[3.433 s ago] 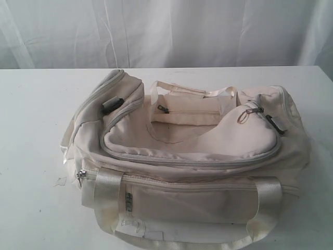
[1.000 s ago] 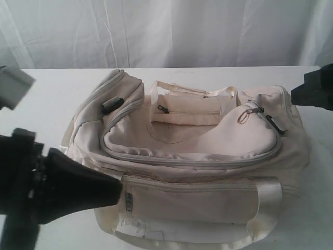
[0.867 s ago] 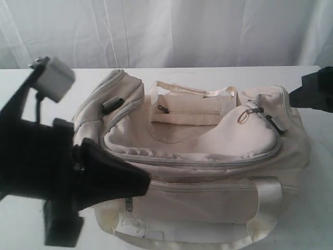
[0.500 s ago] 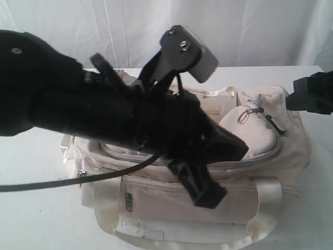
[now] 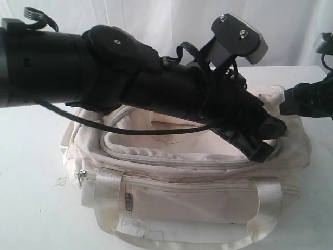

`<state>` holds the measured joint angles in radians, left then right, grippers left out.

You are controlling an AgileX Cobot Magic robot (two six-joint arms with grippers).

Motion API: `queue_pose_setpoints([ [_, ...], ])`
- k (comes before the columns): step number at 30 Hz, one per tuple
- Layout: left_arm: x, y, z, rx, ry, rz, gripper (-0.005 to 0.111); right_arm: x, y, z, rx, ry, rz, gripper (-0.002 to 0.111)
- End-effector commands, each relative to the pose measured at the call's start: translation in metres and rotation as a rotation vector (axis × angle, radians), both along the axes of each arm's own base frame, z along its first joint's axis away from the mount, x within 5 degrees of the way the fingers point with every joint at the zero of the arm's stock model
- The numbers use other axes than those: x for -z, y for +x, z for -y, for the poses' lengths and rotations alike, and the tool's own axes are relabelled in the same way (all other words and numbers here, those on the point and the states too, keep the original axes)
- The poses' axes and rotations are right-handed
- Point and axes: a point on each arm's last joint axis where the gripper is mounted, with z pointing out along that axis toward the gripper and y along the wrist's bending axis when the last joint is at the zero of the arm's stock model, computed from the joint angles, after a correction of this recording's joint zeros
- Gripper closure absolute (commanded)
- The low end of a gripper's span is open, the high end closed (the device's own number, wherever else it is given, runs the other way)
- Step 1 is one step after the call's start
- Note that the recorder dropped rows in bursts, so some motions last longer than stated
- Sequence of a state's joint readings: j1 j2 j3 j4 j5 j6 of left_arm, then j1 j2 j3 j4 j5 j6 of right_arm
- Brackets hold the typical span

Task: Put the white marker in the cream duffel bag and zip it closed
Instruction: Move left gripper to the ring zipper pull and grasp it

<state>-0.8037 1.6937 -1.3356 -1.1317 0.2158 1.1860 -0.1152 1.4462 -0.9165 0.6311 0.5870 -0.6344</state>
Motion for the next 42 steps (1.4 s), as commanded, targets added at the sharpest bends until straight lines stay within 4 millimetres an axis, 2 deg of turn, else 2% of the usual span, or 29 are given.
queue_pose_setpoints([
  [1,0.011,0.009,0.011,-0.008,0.009,-0.001,0.049,-0.01,0.013,0.0,-0.022,0.033,0.035,0.047],
  [7,0.027,0.024,0.019,-0.071,0.034,0.011,0.049,-0.008,0.025,-0.002,-0.05,0.055,0.025,0.047],
  [14,0.028,0.037,0.029,-0.078,0.047,0.065,0.049,0.01,0.034,-0.001,-0.066,0.05,-0.017,0.047],
  [17,0.036,0.041,0.03,-0.093,0.071,0.078,0.049,0.016,0.037,0.0,-0.062,0.048,-0.028,0.047],
  [20,0.046,0.047,0.031,-0.124,0.087,0.079,0.049,0.022,0.04,0.0,-0.068,0.055,-0.033,0.054],
  [29,0.069,0.067,0.025,-0.2,0.139,0.094,0.049,0.023,0.042,-0.001,-0.081,0.059,-0.022,0.057],
  [37,0.071,0.07,0.024,-0.225,0.143,0.104,0.049,0.021,0.043,-0.003,-0.095,0.084,0.0,0.057],
  [42,0.076,0.074,0.032,-0.195,0.139,0.085,0.049,0.021,0.043,-0.003,-0.096,0.082,0.002,0.057],
])
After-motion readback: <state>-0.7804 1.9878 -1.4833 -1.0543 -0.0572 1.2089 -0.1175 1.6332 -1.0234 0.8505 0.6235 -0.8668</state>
